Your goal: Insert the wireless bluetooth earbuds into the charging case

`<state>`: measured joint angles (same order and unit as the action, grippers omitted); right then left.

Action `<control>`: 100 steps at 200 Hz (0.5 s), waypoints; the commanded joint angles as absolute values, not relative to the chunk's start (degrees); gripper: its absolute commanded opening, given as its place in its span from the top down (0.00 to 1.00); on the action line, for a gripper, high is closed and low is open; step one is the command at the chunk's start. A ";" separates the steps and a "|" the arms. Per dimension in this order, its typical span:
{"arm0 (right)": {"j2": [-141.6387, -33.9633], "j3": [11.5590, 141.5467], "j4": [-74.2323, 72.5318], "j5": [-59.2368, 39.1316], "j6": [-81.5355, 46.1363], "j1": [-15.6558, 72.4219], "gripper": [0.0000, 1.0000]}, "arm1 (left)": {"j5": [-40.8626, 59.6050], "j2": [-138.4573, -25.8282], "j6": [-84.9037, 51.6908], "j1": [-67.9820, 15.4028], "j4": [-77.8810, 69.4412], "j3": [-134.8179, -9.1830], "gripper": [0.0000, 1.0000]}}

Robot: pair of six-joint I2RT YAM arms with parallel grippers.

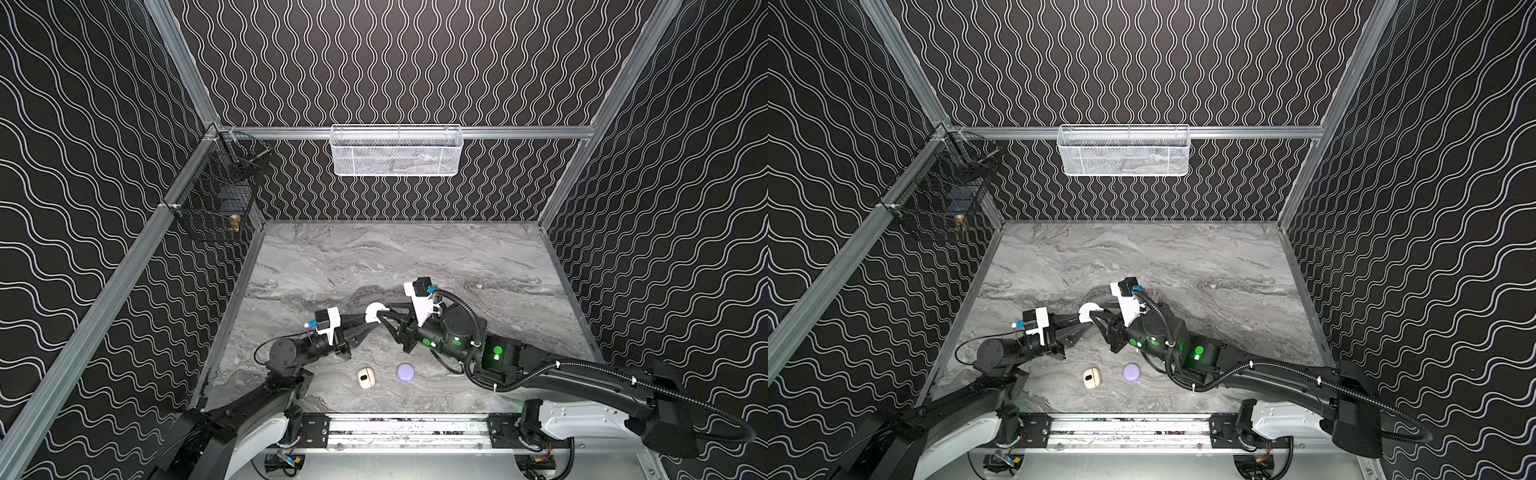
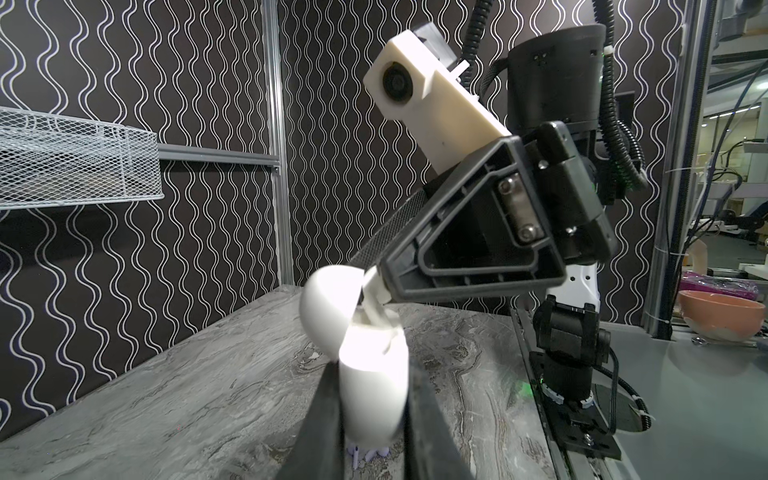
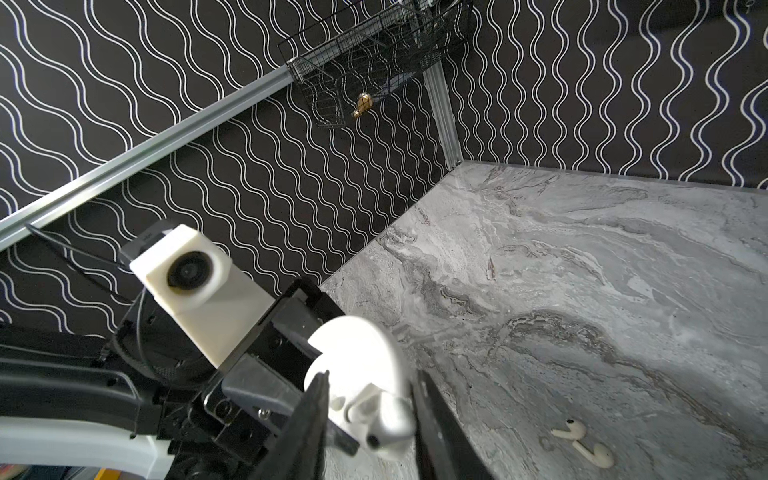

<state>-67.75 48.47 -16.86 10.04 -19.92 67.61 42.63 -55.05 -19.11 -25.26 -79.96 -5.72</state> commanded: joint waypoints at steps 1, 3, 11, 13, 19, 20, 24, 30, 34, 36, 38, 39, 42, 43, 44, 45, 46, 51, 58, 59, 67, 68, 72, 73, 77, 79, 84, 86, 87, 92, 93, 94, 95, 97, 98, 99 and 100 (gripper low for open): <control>-68.05 48.85 -17.62 12.01 -20.12 67.72 0.56 | 42.87 -55.25 -18.64 -25.28 -80.95 -5.54 1.00; -68.10 48.86 -17.70 12.03 -20.13 67.69 0.56 | 42.86 -55.25 -18.63 -25.26 -80.99 -5.58 1.00; -68.18 49.07 -17.48 11.88 -20.04 67.70 0.55 | 42.81 -55.52 -18.72 -25.25 -81.18 -5.67 1.00; -68.20 49.23 -17.36 11.94 -20.02 67.68 0.54 | 42.83 -55.54 -18.74 -25.28 -81.25 -5.70 1.00; -68.14 49.53 -16.56 12.02 -19.94 67.68 0.53 | 42.89 -55.76 -18.86 -25.27 -81.51 -5.72 1.00; -68.13 49.59 -16.50 11.99 -19.95 67.68 0.53 | 42.89 -55.79 -18.92 -25.29 -81.54 -5.72 1.00; -68.00 49.74 -16.16 12.12 -19.95 67.68 0.52 | 42.81 -55.97 -18.97 -25.28 -81.75 -5.72 1.00; -67.71 49.76 -15.92 12.37 -20.04 67.68 0.50 | 42.78 -56.15 -18.98 -25.25 -81.95 -5.65 1.00; -67.48 49.62 -15.88 12.53 -20.12 67.68 0.49 | 42.80 -56.24 -18.98 -25.23 -82.00 -5.63 1.00; -67.32 49.47 -15.97 12.60 -20.19 67.68 0.48 | 42.74 -56.33 -18.98 -25.25 -82.00 -5.63 1.00; -67.15 49.37 -15.99 12.64 -20.27 67.68 0.48 | 42.74 -56.34 -18.94 -25.27 -81.96 -5.58 1.00; -67.10 49.34 -15.99 12.65 -20.33 67.68 0.48 | 42.73 -56.34 -18.92 -25.29 -81.98 -5.56 1.00; -66.92 49.15 -16.08 12.80 -20.38 67.68 0.47 | 42.65 -56.40 -18.79 -25.30 -81.93 -5.54 1.00; -66.86 49.09 -16.08 12.82 -20.43 67.68 0.47 | 42.59 -56.41 -18.80 -25.31 -81.92 -5.54 1.00; -66.78 49.02 -16.17 12.82 -20.41 67.72 0.47 | 42.61 -56.42 -18.76 -25.31 -81.87 -5.54 1.00; -66.75 48.95 -16.22 12.78 -20.44 67.70 0.47 | 42.62 -56.42 -18.78 -25.31 -81.85 -5.54 1.00; -66.64 48.91 -16.28 12.76 -20.46 67.69 0.46 | 42.62 -56.42 -18.75 -25.31 -81.88 -5.54 1.00; -66.31 48.72 -16.40 12.82 -20.48 67.68 0.46 | 42.62 -56.46 -18.74 -25.25 -81.69 -5.61 1.00; -66.04 48.69 -16.15 12.74 -20.43 67.68 0.44 | 42.71 -56.51 -18.72 -25.23 -81.64 -5.75 1.00; -66.02 48.74 -16.07 12.70 -20.37 67.68 0.44 | 42.71 -56.51 -18.72 -25.27 -81.65 -5.73 1.00; -65.88 49.07 -15.32 13.00 -20.48 67.68 0.42 | 42.71 -56.51 -18.68 -25.27 -81.82 -5.71 1.00; -65.90 49.10 -15.13 13.09 -20.52 67.68 0.42 | 42.71 -56.47 -18.70 -25.25 -81.87 -5.71 1.00; -65.75 49.28 -14.74 13.36 -20.63 67.63 0.41 | 42.67 -56.43 -18.70 -25.28 -81.91 -5.67 1.00; -65.70 49.34 -14.62 13.41 -20.69 67.65 0.40 | 42.65 -56.43 -18.67 -25.25 -81.87 -5.69 1.00; -65.51 49.40 -14.22 13.73 -20.88 67.67 0.40 | 42.54 -56.35 -18.69 -25.27 -81.81 -5.63 1.00; -65.44 49.40 -14.06 13.89 -20.95 67.68 0.40 | 42.54 -56.27 -18.65 -25.30 -81.71 -5.63 1.00; -65.29 49.33 -13.86 14.33 -21.36 67.68 0.40 | 42.50 -56.17 -18.53 -25.24 -81.47 -5.50 1.00; -65.12 49.27 -13.82 14.44 -21.53 67.68 0.40 | 42.42 -56.10 -18.41 -25.23 -81.36 -5.46 1.00; -65.08 49.24 -13.81 14.56 -21.62 67.68 0.40 | 42.35 -56.04 -18.39 -25.23 -81.29 -5.46 1.00; -64.84 49.09 -13.53 14.95 -22.10 67.68 0.40 | 42.34 -55.78 -18.25 -25.23 -80.94 -5.36 1.00; -64.76 49.07 -13.44 15.03 -22.21 67.68 0.40 | 42.31 -55.75 -18.27 -25.23 -80.90 -5.36 1.00; -64.72 49.06 -13.40 15.16 -22.31 67.68 0.40 | 42.25 -55.74 -18.23 -25.23 -80.84 -5.41 1.00; -64.62 48.96 -13.34 15.23 -22.36 67.68 0.40 | 42.22 -55.69 -18.17 -25.27 -80.72 -5.38 1.00; -64.54 48.96 -13.22 15.39 -22.64 67.68 0.41 | 42.20 -55.58 -18.06 -25.28 -80.58 -5.37 1.00; -64.44 48.91 -13.16 15.43 -22.70 67.68 0.41 | 42.24 -55.52 -18.04 -25.30 -80.46 -5.41 1.00; -64.39 48.85 -13.13 15.49 -22.82 67.68 0.41 | 42.17 -55.49 -18.03 -25.30 -80.39 -5.43 1.00; -64.36 48.86 -13.07 15.61 -22.92 67.63 0.42 | 42.18 -55.43 -17.98 -25.31 -80.32 -5.44 1.00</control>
